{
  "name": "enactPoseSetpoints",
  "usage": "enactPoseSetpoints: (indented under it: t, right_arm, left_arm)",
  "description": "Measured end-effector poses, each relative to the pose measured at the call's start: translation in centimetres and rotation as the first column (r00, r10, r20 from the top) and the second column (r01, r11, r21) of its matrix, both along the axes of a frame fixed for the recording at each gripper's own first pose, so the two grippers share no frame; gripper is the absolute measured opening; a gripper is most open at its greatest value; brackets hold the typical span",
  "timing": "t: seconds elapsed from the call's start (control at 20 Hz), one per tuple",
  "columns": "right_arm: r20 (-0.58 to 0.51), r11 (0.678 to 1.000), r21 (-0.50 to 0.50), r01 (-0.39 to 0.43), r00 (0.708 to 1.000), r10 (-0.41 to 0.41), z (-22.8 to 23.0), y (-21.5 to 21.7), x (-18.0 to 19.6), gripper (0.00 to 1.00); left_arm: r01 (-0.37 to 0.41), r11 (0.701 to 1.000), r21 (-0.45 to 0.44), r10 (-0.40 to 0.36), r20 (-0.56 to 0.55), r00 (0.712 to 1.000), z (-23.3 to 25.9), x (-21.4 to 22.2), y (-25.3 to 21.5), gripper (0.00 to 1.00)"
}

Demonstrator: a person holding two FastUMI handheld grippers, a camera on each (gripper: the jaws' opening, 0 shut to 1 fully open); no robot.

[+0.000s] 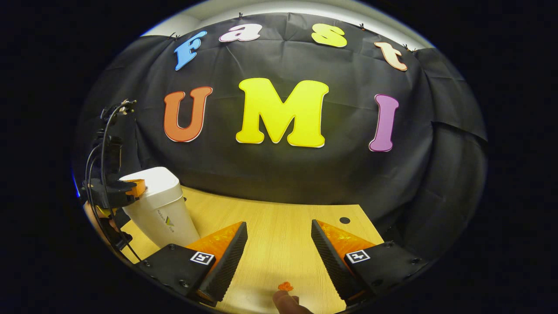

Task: Press the lid of the desktop garbage bin to open it, pick up the crumpled paper on the desktop and throw it into the bin, then pick up the pop can on the desktop and drop it into the bin, and finally close the garbage bin lid.

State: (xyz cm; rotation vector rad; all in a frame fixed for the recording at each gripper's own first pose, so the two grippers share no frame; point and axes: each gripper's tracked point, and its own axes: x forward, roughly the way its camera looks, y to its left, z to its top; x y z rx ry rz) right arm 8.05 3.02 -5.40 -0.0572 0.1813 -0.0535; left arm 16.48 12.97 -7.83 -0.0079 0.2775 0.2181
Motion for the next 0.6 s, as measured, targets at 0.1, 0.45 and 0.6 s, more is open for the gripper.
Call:
enactPoseSetpoints:
  t: [0.1, 0.45, 0.6]
  right_arm:
    - [-0.003, 1.0, 0.008, -0.011, 1.0, 0.011, -0.1, 0.1, 0.0, 0.93]
    - [0.008, 0.997, 0.059, -0.04, 0.999, 0.04, 0.6, -1.2, -1.1, 0.93]
    - [0.006, 0.995, 0.079, -0.06, 0.998, 0.06, 0.5, -2.0, -1.7, 0.93]
  left_arm:
    - [-0.012, 1.0, -0.005, 0.012, -0.039, 0.999, -0.4, -0.1, 0.0, 0.03]
    - [-0.022, 0.997, 0.081, 0.024, -0.023, 0.999, 2.1, 0.0, -0.4, 0.03]
    - [-0.027, 0.995, 0.096, 0.019, 0.088, 0.996, 7.1, -0.8, -1.3, 0.03]
